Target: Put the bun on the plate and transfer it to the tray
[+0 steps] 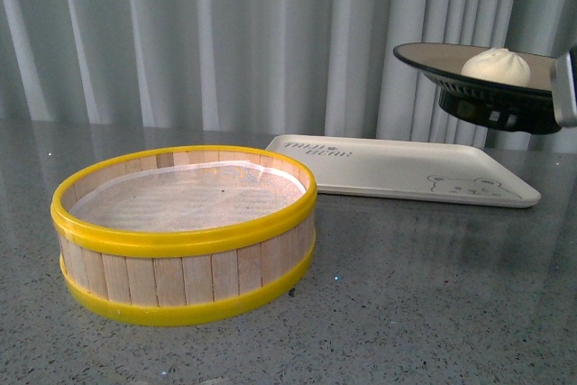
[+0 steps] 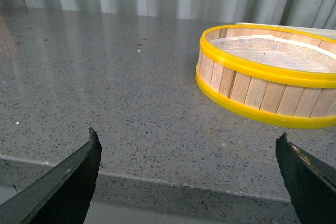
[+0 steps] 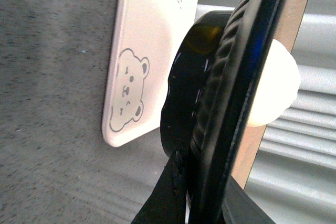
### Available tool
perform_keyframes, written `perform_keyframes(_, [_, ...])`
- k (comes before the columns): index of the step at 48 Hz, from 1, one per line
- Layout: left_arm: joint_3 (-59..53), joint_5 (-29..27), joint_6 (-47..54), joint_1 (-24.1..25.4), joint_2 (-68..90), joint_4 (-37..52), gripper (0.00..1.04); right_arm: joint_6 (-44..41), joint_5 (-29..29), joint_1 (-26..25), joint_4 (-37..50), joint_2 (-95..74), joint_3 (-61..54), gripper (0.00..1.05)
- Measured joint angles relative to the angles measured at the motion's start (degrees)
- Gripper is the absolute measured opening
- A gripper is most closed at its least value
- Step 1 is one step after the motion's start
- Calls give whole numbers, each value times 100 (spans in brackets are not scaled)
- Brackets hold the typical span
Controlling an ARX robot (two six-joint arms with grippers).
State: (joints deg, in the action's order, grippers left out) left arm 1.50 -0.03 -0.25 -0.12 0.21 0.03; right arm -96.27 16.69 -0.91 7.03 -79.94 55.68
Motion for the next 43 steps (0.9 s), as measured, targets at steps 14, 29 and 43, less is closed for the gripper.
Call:
perform_keyframes(14, [0, 0, 0, 0, 0, 0, 98, 304, 907, 79, -240, -1508, 1591, 3])
perform_keyframes(29, [0, 0, 0, 0, 0, 0, 98, 118, 581, 157, -673, -2640, 2782, 3])
perform_keyframes(43, [0, 0, 0, 0, 0, 0, 98, -173, 337, 118, -1084, -3539, 3713, 3])
